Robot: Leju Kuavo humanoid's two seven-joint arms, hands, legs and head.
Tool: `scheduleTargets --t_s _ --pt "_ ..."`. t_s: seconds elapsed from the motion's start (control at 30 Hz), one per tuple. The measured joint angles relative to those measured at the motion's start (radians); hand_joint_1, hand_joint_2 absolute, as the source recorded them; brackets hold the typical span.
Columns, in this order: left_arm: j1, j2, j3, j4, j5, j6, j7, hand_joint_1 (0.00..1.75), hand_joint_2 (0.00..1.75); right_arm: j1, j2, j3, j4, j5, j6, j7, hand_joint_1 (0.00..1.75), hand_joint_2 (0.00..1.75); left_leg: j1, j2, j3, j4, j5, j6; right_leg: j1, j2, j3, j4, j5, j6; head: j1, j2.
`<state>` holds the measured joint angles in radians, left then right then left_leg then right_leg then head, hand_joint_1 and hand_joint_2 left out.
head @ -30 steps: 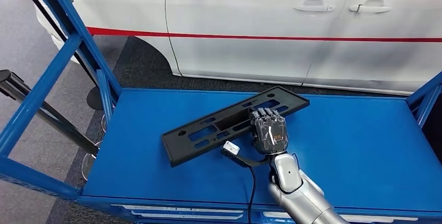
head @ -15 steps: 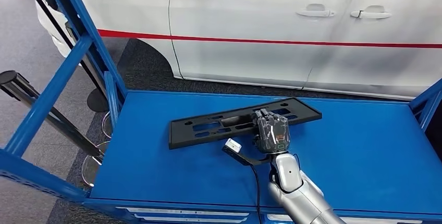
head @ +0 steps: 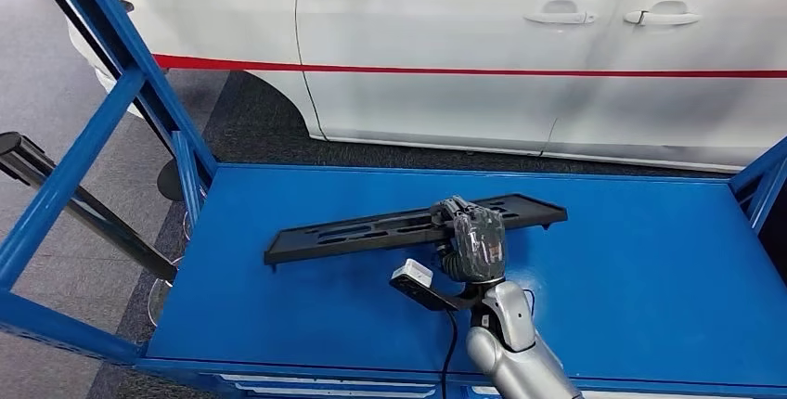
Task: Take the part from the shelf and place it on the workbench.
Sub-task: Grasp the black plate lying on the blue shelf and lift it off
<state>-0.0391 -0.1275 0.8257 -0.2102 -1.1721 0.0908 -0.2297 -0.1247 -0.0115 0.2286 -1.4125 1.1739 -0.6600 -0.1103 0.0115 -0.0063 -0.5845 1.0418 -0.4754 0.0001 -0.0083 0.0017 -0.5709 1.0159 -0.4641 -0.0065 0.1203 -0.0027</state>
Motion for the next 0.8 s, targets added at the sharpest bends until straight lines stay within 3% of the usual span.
scheduleTargets --t_s 0.1,0.17,0.2,0.23,0.3,0.33,0.37,0.5,0.57,0.63,0.67,0.7,0.73,0.8 --pt "0.000 -0.003 0.014 0.000 0.000 0.002 0.000 0.00 0.00 0.017 0.038 0.030 -0.113 -0.079 0.001 -0.034 1.75 1.75 0.002 0.001 -0.075 0.164 -0.089 -0.013 -0.001 -0.002 0.002 -0.003 0.001 -0.015 0.000 0.000" --pt "0.000 -0.005 0.020 0.000 -0.001 0.002 0.000 0.00 0.00 0.031 0.051 0.041 -0.160 -0.112 0.001 -0.056 1.75 1.75 0.002 0.001 -0.122 0.257 -0.114 -0.016 0.003 -0.004 0.003 -0.001 -0.002 -0.018 0.000 0.000" --pt "0.001 -0.005 0.025 0.000 -0.002 0.003 0.000 0.00 0.00 0.039 0.055 0.044 -0.181 -0.148 0.001 -0.083 1.75 1.75 0.002 0.001 -0.122 0.253 -0.099 -0.014 0.005 -0.004 0.003 0.002 -0.004 -0.019 0.000 0.000" --pt "0.002 -0.005 0.030 0.000 -0.003 0.003 0.000 0.00 0.00 0.045 0.060 0.047 -0.206 -0.201 0.001 -0.121 1.75 1.75 0.001 0.001 -0.104 0.210 -0.067 -0.011 0.006 -0.003 0.003 0.005 -0.007 -0.019 0.000 0.000" --pt "0.002 -0.005 0.038 0.000 -0.007 0.004 0.000 0.00 0.00 0.053 0.069 0.054 -0.274 -0.327 0.000 -0.201 1.75 1.75 -0.002 0.001 -0.040 0.075 -0.003 0.002 0.009 -0.001 0.004 0.011 -0.013 -0.017 0.000 0.000" --pt "0.001 -0.004 0.042 0.000 -0.009 0.005 0.000 0.00 0.00 0.054 0.072 0.059 -0.315 -0.388 0.000 -0.226 1.75 1.75 -0.005 0.001 -0.016 0.025 0.013 0.008 0.011 -0.001 0.003 0.014 -0.016 -0.014 0.000 0.000" --pt "0.000 -0.004 0.046 0.000 -0.010 0.005 -0.001 0.00 0.00 0.054 0.072 0.064 -0.356 -0.440 0.000 -0.237 1.75 1.75 -0.007 0.001 -0.003 -0.002 0.017 0.012 0.012 -0.001 0.002 0.016 -0.018 -0.010 0.000 0.000" --pt "-0.002 -0.007 0.062 0.000 -0.011 0.002 -0.006 0.00 0.00 0.047 0.056 0.071 -0.486 -0.559 0.001 -0.239 1.75 1.75 -0.004 0.002 0.005 -0.025 0.021 0.026 0.012 0.000 -0.001 0.027 -0.029 0.009 0.000 0.000" --pt "-0.002 -0.010 0.070 0.000 -0.007 -0.002 -0.012 0.00 0.87 0.042 0.040 0.071 -0.526 -0.586 0.001 -0.240 1.75 1.75 0.002 0.005 0.011 -0.035 0.026 0.036 0.008 0.000 -0.036 0.107 -0.079 0.019 0.000 0.000" --pt "-0.003 -0.010 0.079 0.000 -0.004 -0.005 -0.017 0.00 1.75 0.041 0.027 0.070 -0.546 -0.603 0.001 -0.243 1.75 1.75 0.002 0.005 0.010 -0.036 0.026 0.040 0.001 -0.001 -0.100 0.236 -0.138 0.028 0.000 0.000" --pt "-0.004 -0.010 0.082 0.000 -0.003 -0.006 -0.018 0.00 1.75 0.042 0.022 0.070 -0.552 -0.613 0.001 -0.246 1.75 1.75 0.003 0.005 0.011 -0.035 0.026 0.039 -0.003 -0.001 -0.122 0.277 -0.146 0.032 0.000 0.000" --pt "-0.004 -0.010 0.084 0.000 -0.003 -0.006 -0.018 0.00 1.75 0.044 0.019 0.069 -0.558 -0.625 0.001 -0.251 1.75 1.75 0.004 0.005 0.011 -0.034 0.024 0.038 -0.007 -0.001 -0.127 0.283 -0.135 0.036 0.000 0.000" --pt "-0.004 -0.011 0.086 0.000 -0.004 -0.006 -0.018 0.00 1.75 0.045 0.016 0.069 -0.563 -0.641 0.001 -0.257 1.75 1.75 0.005 0.005 0.012 -0.031 0.022 0.035 -0.011 -0.002 -0.113 0.249 -0.106 0.039 0.000 0.000" --pt "-0.004 -0.012 0.091 0.000 -0.001 -0.005 -0.018 0.00 1.75 0.049 0.014 0.068 -0.571 -0.679 0.001 -0.271 1.75 1.75 0.008 0.003 0.013 -0.022 0.015 0.026 -0.017 -0.002 -0.051 0.119 -0.039 0.044 0.000 0.000"
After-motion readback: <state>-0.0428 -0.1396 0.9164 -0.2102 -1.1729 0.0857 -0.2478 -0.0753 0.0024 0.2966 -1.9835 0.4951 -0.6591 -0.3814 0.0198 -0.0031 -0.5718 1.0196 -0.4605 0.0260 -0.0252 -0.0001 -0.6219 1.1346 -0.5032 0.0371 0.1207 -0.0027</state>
